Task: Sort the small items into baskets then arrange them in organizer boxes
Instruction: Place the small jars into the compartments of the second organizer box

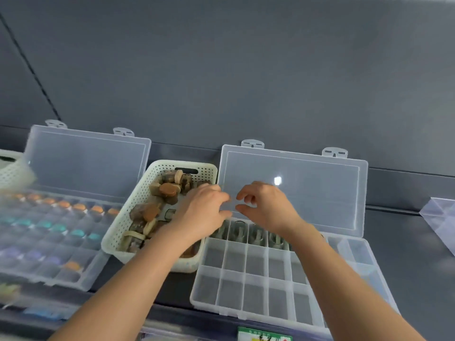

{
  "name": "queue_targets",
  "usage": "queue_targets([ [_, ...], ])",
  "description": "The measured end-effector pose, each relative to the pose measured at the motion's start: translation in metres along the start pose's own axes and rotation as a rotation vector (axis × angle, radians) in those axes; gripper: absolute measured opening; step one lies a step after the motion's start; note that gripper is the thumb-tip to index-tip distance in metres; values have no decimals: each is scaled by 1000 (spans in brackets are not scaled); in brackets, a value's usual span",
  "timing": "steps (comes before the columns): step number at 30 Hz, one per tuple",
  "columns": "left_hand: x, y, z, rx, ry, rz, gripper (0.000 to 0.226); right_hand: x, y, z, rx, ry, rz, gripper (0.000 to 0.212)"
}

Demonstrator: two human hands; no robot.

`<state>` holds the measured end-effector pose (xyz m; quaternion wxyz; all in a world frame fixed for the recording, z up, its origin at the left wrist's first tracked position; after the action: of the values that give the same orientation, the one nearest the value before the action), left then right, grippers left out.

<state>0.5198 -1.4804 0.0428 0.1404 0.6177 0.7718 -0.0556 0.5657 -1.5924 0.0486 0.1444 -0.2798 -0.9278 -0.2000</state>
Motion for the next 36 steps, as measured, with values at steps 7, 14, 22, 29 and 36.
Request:
queue_targets([
  [7, 116, -13, -24, 43, 119, -273, 32, 57, 53, 52, 215, -98, -206, 29],
  [14, 152, -16, -16, 109, 274, -260, 23, 86, 77, 94, 353, -285, -293, 37],
  [22, 157, -6, -9, 98, 347, -219, 25, 70, 87, 101, 416, -269, -189, 46],
  [29, 151, 2, -21, 72, -21, -269, 47, 55, 96, 84, 290, 102, -79, 40],
  [36, 139, 3, -41, -37, -353, -343, 64, 44, 87, 66, 20, 973, 174, 12],
])
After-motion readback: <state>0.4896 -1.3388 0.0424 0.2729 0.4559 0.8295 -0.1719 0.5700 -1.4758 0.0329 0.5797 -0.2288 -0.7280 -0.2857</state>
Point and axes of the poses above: each hand's wrist, its own y-axis towards the middle knuckle, its own z-axis out of the palm, x = y × z, the point moved 7 cm from there along y, towards the middle knuckle, and after that the axes turned 15 degrees about -z, right-handed, at the moved point
